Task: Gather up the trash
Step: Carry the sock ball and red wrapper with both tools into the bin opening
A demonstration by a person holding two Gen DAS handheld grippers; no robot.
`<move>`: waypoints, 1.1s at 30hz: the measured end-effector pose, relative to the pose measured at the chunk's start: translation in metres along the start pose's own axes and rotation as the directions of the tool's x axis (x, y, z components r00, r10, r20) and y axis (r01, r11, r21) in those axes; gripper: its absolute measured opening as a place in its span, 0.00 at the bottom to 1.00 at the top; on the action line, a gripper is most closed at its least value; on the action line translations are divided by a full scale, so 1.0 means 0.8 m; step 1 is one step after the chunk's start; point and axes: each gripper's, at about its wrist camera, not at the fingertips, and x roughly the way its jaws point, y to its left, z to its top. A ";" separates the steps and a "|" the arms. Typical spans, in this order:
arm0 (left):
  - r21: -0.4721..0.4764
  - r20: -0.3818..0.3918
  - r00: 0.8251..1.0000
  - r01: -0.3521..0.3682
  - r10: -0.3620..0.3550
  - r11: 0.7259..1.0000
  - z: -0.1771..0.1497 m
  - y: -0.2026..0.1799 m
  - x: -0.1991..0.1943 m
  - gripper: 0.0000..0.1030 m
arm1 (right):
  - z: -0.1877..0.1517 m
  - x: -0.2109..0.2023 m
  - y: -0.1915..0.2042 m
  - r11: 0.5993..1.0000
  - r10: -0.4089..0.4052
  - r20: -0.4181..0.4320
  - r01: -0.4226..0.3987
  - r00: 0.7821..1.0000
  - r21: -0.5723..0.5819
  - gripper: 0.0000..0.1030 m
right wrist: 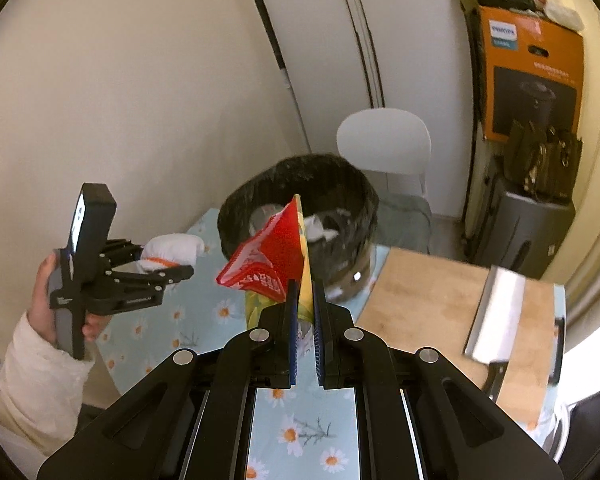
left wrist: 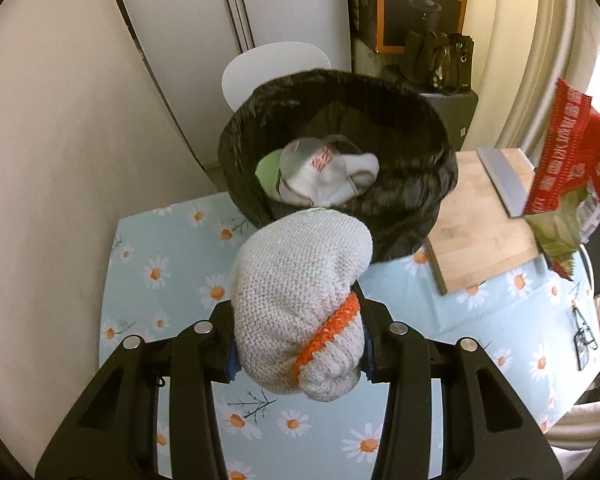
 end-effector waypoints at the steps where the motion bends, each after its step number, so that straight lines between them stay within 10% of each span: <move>1: 0.004 0.003 1.000 0.009 -0.009 1.000 0.005 0.001 -0.003 0.43 | 0.007 0.002 0.000 1.000 -0.006 0.006 0.006 1.000 -0.004 0.07; 33: 0.284 0.008 0.983 0.173 -0.183 0.943 0.151 0.041 0.123 0.45 | 0.128 0.165 0.013 0.979 -0.199 -0.042 0.197 0.979 -0.048 0.07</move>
